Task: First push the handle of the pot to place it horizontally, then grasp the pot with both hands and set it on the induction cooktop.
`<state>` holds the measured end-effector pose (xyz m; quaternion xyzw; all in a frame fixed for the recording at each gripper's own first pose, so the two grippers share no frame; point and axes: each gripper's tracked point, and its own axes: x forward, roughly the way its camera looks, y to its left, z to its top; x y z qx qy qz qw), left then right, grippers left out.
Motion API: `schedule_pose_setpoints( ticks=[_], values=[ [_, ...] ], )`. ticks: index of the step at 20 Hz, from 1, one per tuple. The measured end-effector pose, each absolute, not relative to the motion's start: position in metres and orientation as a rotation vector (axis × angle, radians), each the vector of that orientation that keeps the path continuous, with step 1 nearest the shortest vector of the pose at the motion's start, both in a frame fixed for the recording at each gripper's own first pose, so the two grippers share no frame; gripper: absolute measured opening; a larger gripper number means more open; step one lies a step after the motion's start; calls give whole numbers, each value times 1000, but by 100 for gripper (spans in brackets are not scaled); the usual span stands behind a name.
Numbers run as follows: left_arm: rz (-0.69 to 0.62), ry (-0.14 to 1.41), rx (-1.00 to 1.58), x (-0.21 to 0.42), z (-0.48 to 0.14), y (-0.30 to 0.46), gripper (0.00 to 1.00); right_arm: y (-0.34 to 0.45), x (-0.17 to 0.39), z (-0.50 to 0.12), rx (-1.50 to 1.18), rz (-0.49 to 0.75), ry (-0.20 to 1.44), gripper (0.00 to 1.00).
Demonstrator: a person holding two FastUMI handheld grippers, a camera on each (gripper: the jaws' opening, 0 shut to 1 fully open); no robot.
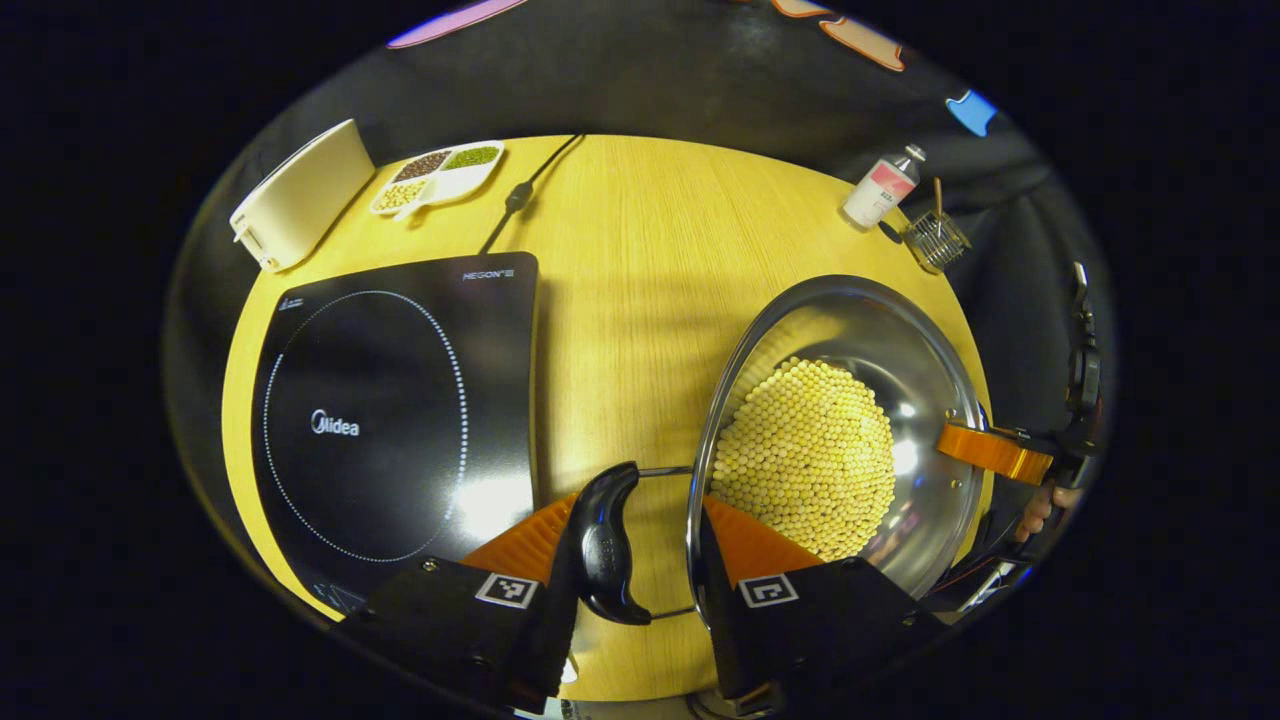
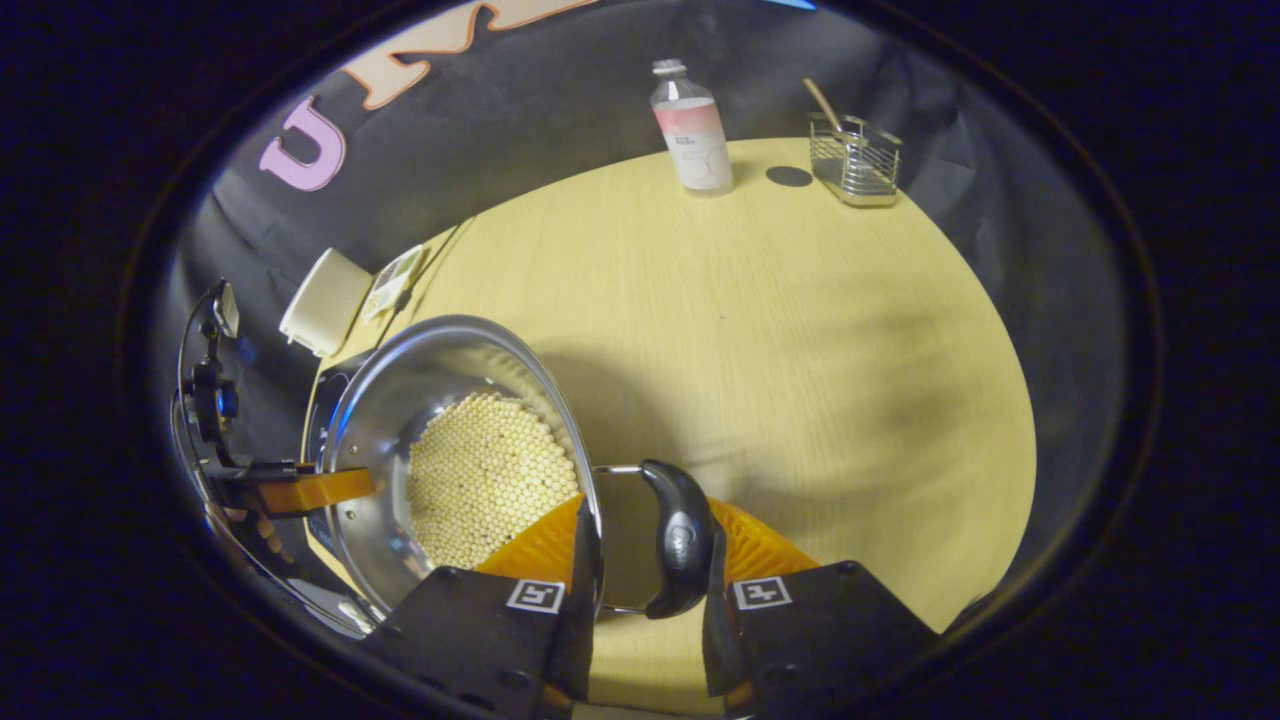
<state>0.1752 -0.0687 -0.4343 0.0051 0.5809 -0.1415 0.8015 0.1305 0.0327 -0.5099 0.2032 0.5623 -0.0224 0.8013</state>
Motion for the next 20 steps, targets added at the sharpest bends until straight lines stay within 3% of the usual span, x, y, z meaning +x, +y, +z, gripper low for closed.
schedule_pose_setpoints(
  ticks=[5, 6, 7, 8, 10, 11, 12, 20],
  values=[
    [-265, 1207, 28, 171, -403, -36, 58, 33, 132, -519, 452, 7, 1173, 46],
    [-260, 1199, 27, 171, -399, -28, 59, 32, 132, -519, 454, 13, 1167, 40],
    [-257, 1191, 25, 170, -395, -21, 60, 32, 132, -520, 454, 16, 1164, 46],
    [-260, 1186, 22, 172, -393, -13, 59, 32, 132, -520, 453, 12, 1160, 46],
    [-275, 1185, 7, 173, -392, 2, 58, 32, 130, -517, 442, -4, 1157, 46],
    [-285, 1189, 1, 174, -394, 10, 58, 33, 130, -517, 435, -14, 1161, 39],
    [-298, 1186, -4, 176, -396, 19, 58, 35, 130, -516, 430, -25, 1164, 46],
    [-407, 1198, -10, 200, -412, 113, 58, 40, 123, -502, 385, -144, 1171, 46]
  ],
)
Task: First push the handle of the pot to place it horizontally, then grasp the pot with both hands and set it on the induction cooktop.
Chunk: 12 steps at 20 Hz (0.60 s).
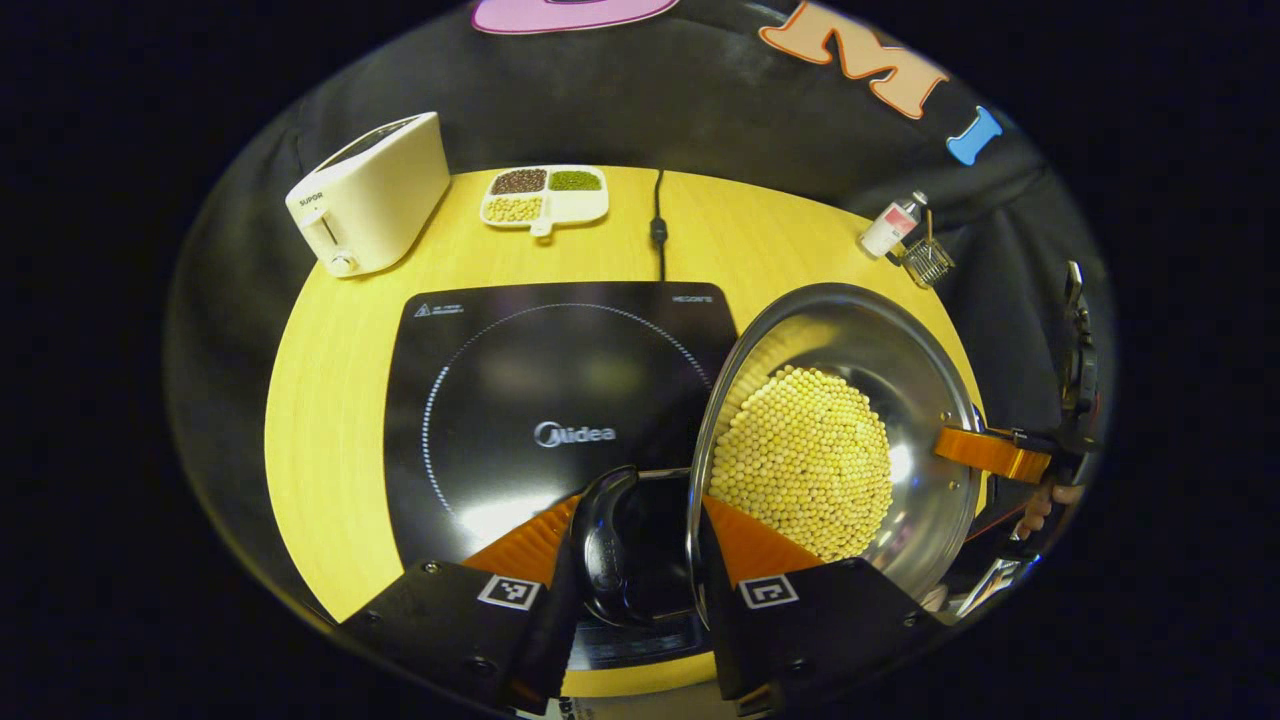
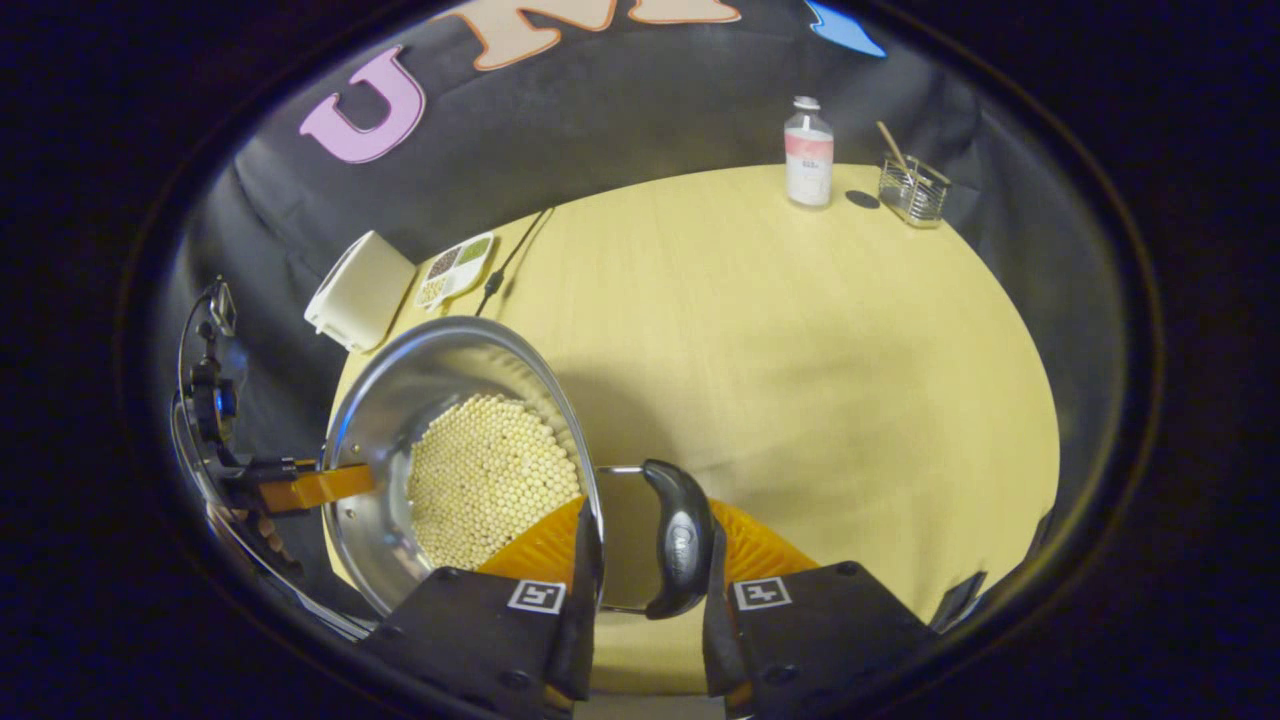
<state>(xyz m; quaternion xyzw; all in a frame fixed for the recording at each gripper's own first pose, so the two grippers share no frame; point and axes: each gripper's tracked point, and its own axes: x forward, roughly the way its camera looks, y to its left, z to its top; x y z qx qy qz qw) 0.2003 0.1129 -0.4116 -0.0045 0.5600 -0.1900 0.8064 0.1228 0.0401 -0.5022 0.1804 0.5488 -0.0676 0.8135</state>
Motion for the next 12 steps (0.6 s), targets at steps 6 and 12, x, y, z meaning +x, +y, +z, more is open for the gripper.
schedule_pose_setpoints(
  ticks=[6, 12],
  values=[
    [-410, 1177, -4, 227, -411, 176, 58, 35, 127, -494, 362, -148, 1179, 46],
    [-408, 1173, 24, 251, -417, 216, 57, 33, 128, -494, 359, -136, 1195, 46]
  ],
)
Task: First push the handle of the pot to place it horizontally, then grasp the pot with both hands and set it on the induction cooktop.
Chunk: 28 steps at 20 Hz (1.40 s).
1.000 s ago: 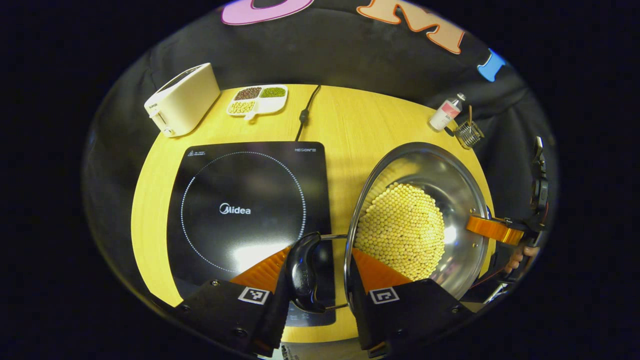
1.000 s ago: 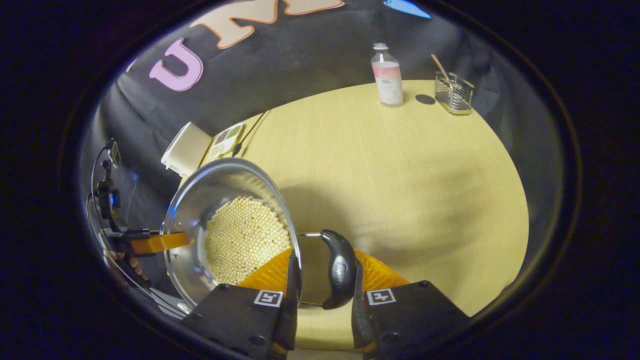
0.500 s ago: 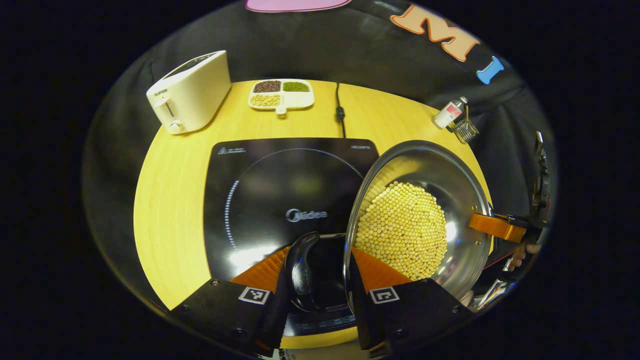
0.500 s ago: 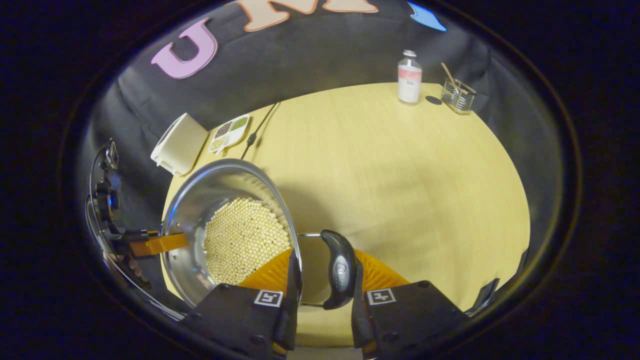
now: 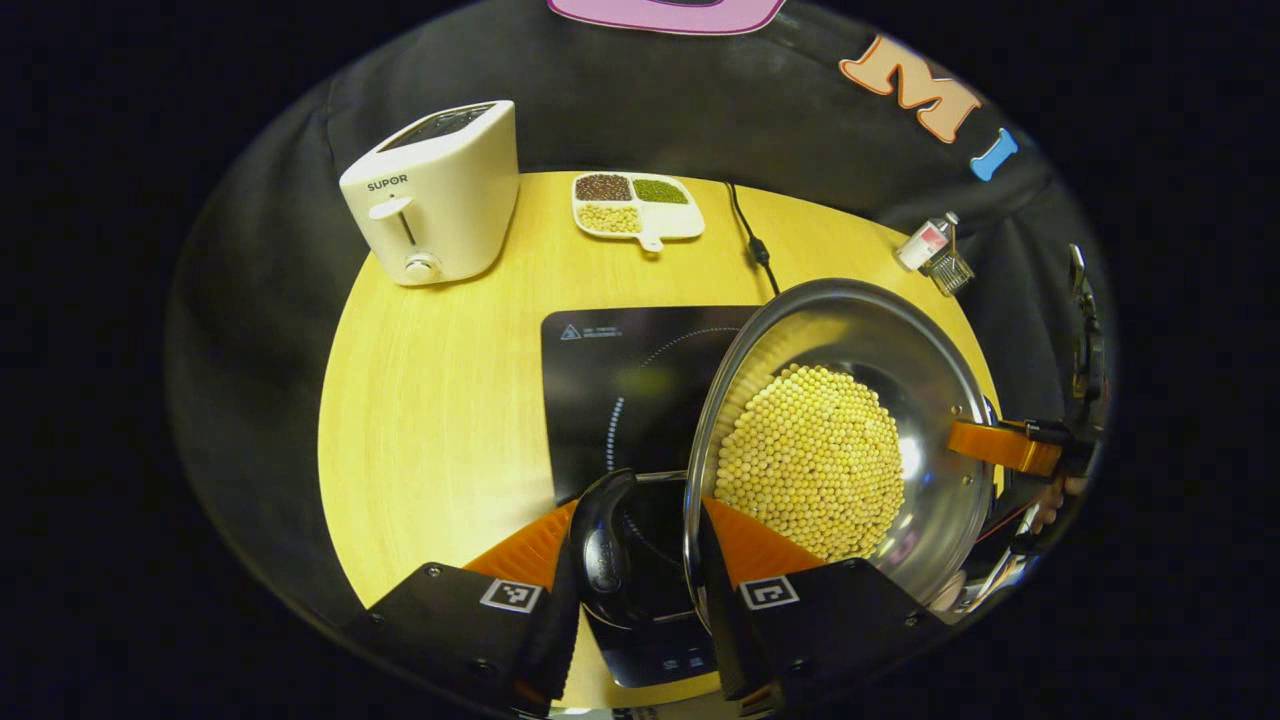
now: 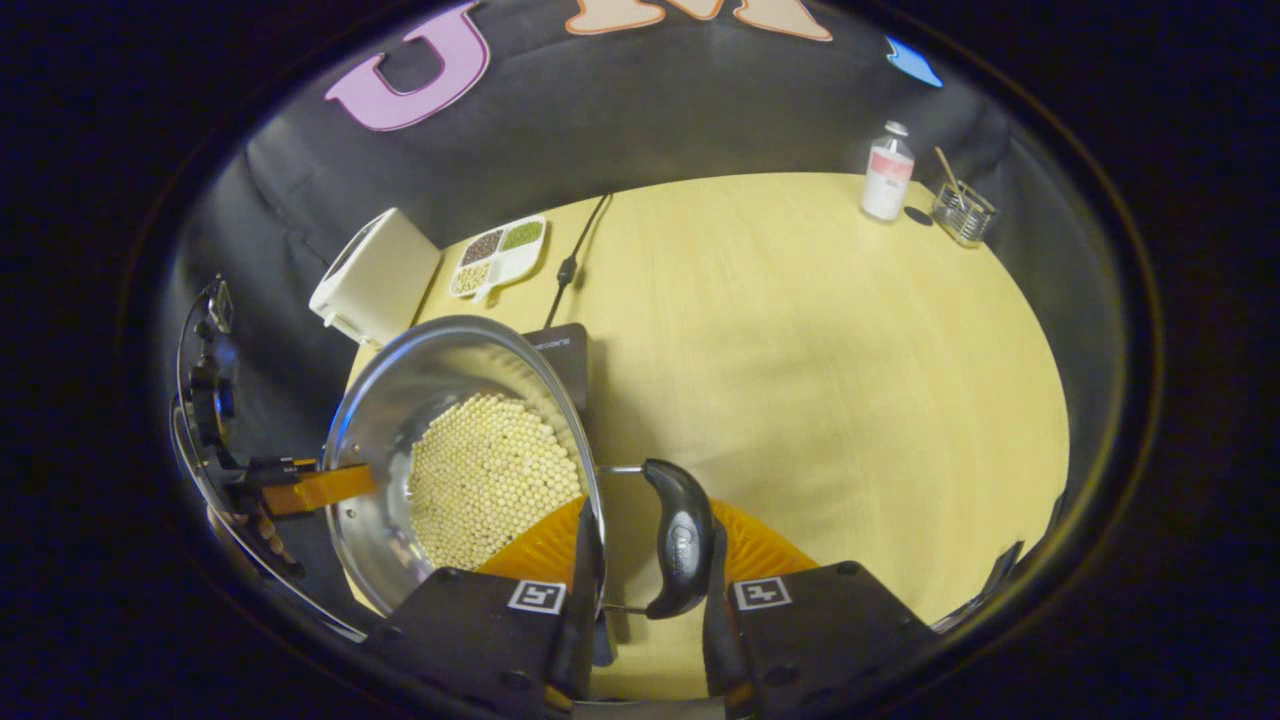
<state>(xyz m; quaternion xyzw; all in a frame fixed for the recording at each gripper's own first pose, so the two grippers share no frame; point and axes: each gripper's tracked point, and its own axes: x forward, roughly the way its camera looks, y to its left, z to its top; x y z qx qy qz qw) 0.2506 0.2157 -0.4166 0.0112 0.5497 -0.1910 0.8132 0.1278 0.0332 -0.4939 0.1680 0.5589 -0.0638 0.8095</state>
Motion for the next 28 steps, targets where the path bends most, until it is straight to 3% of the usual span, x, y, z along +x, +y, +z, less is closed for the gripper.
schedule_pose_setpoints(
  ticks=[2, 3, 4, 5, 18, 20, 23, 26, 28],
  values=[
    [-407, 1172, 26, 257, -419, 224, 58, 34, 127, -496, 359, -136, 1203, 46],
    [-408, 1172, 32, 258, -419, 227, 57, 34, 127, -496, 359, -134, 1207, 39],
    [-414, 1154, 45, 263, -419, 230, 57, 34, 128, -495, 362, -135, 1205, 39],
    [-415, 1149, 58, 266, -419, 234, 57, 34, 127, -495, 362, -135, 1208, 46],
    [-411, 1088, 40, 268, -421, 241, 60, 32, 122, -501, 339, -131, 1185, 48],
    [-398, 1077, 143, 262, -426, 244, 70, 26, 121, -494, 313, -148, 1182, 55],
    [-383, 1041, 171, 250, -426, 243, 83, 23, 119, -489, 317, -137, 1160, 74],
    [-339, 993, 101, 243, -415, 248, 80, 20, 110, -483, 320, -134, 1149, 76],
    [-308, 944, 101, 243, -403, 254, 80, 21, 102, -477, 319, -116, 1136, 87]
  ],
)
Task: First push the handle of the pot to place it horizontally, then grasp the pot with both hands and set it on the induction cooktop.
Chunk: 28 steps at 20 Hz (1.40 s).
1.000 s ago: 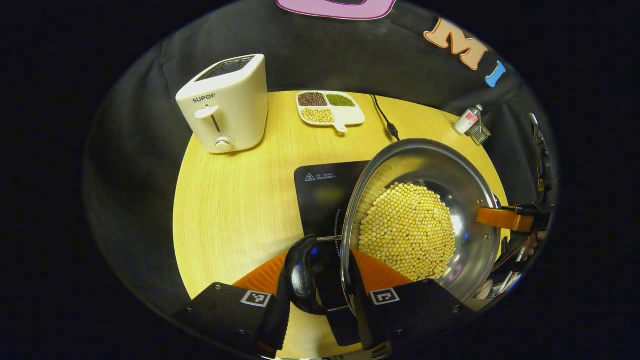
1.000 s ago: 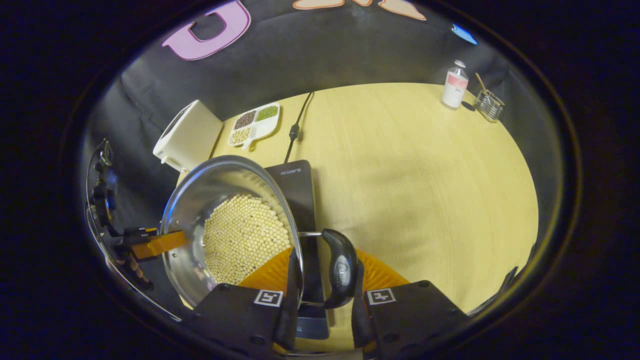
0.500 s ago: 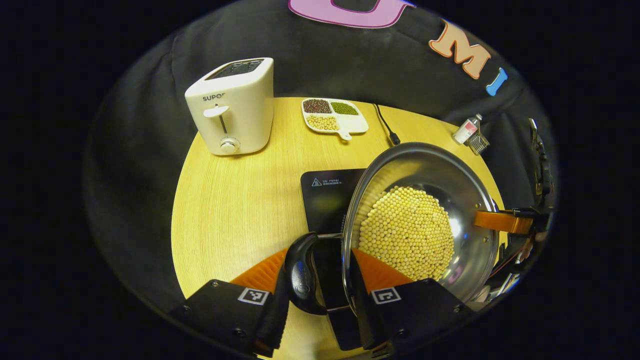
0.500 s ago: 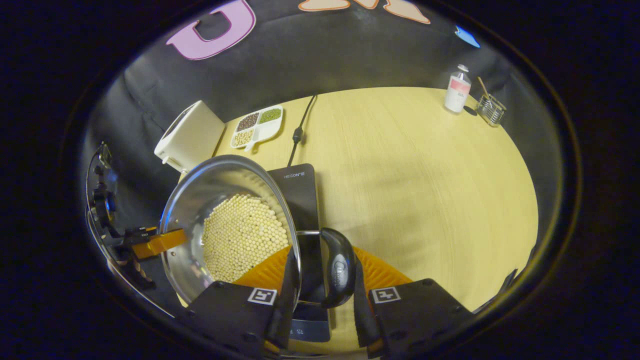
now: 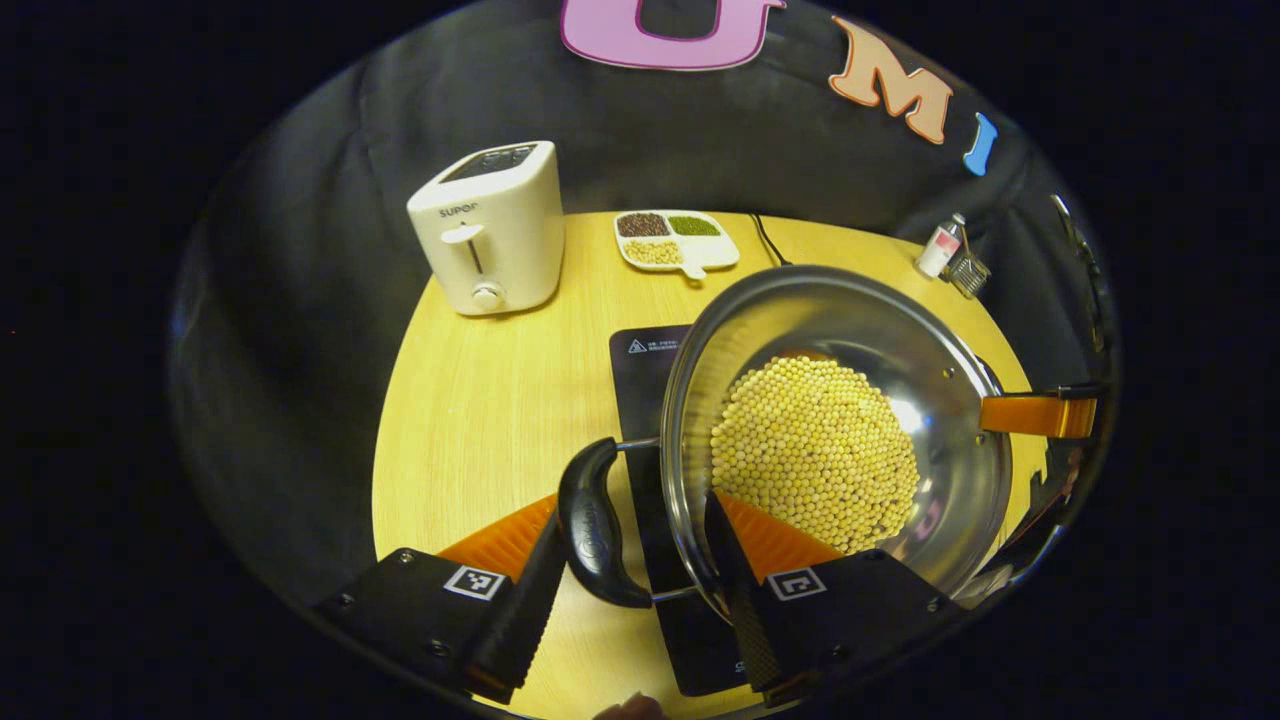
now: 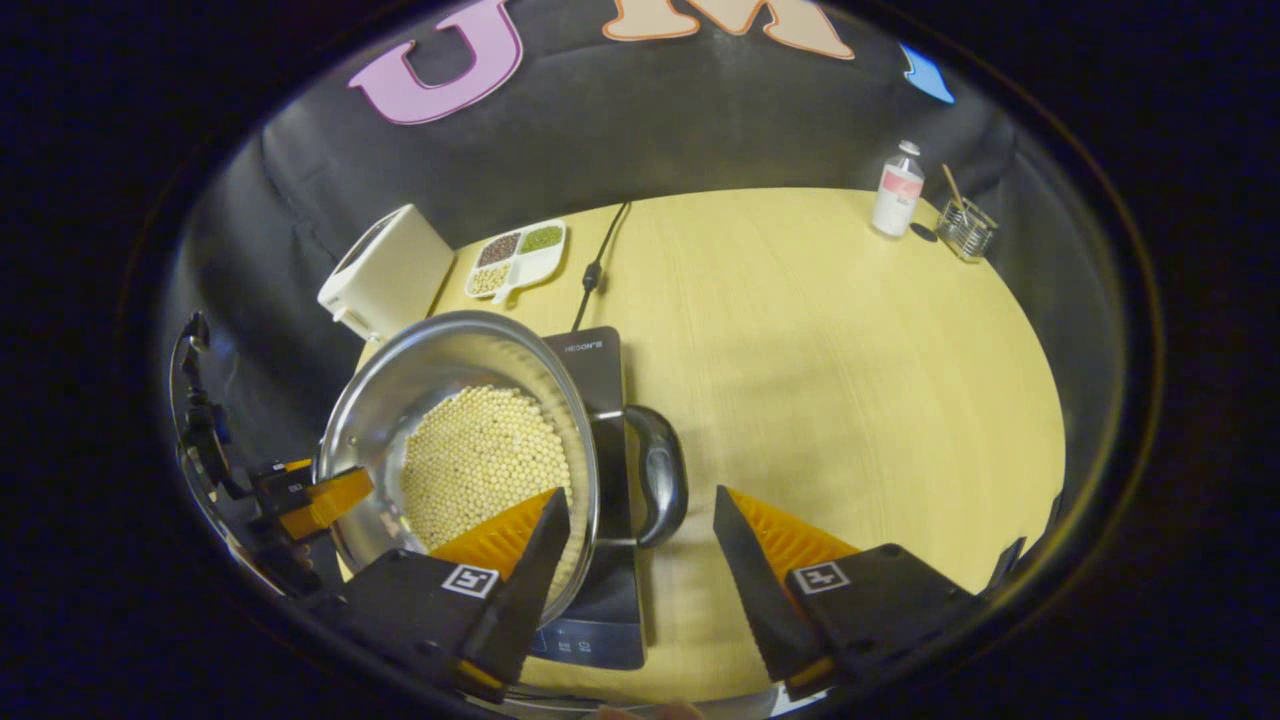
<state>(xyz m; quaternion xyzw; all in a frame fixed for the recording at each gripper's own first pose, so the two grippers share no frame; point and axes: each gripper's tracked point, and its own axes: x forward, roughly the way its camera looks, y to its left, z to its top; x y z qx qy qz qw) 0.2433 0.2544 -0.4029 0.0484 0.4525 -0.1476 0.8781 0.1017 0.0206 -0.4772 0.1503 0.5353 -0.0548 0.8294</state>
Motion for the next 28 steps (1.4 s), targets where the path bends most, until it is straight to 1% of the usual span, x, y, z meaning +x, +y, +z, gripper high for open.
schedule_pose_setpoints(
  ticks=[1, 2, 3, 4, 5, 6, 7, 8, 10, 11, 13, 14, 15, 16, 18, 21, 22, 23, 27, 28],
  values=[
    [-295, 919, 105, 243, -395, 257, 82, 19, 96, -474, 313, -105, 1133, 92],
    [-281, 899, 115, 243, -388, 259, 85, 18, 91, -472, 307, -95, 1128, 88],
    [-265, 881, 126, 241, -381, 260, 82, 18, 87, -469, 303, -83, 1123, 88],
    [-251, 863, 132, 237, -374, 263, 82, 17, 82, -467, 305, -67, 1115, 92],
    [-239, 846, 132, 232, -365, 262, 81, 17, 78, -462, 305, -48, 1104, 92],
    [-227, 826, 130, 226, -355, 260, 82, 15, 74, -458, 306, -30, 1088, 88],
    [-213, 812, 125, 218, -347, 258, 84, 11, 69, -453, 298, -15, 1074, 89],
    [-199, 804, 113, 209, -340, 256, 81, 6, 64, -449, 292, 0, 1059, 89],
    [-166, 801, 74, 186, -329, 247, 81, -3, 49, -439, 294, 28, 1032, 89],
    [-151, 798, 60, 174, -326, 243, 81, -9, 41, -432, 299, 38, 1016, 93],
    [-133, 798, 40, 145, -318, 232, 81, -23, 25, -419, 313, 51, 960, 94],
    [-127, 802, 32, 129, -314, 225, 84, -29, 13, -416, 316, 55, 947, 96],
    [-119, 819, 28, 111, -314, 222, 84, -34, 0, -415, 321, 61, 942, 94],
    [-109, 827, 25, 92, -311, 218, 81, -37, -10, -411, 330, 64, 918, 94],
    [-92, 791, 16, 64, -297, 208, 81, -43, -23, -398, 351, 62, 853, 94],
    [-106, 685, -16, 36, -263, 187, 81, -53, -36, -366, 383, 53, 739, 94],
    [-122, 650, -20, 28, -248, 177, 84, -61, -38, -349, 393, 51, 692, 94],
    [-141, 598, -13, 22, -229, 168, 81, -68, -41, -331, 392, 45, 642, 93],
    [-222, 248, 134, 10, -127, 137, 80, -97, -58, -263, 319, -7, 457, 92],
    [-245, 184, 168, 7, -106, 122, 80, -103, -66, -245, 302, -28, 411, 92]
  ],
)
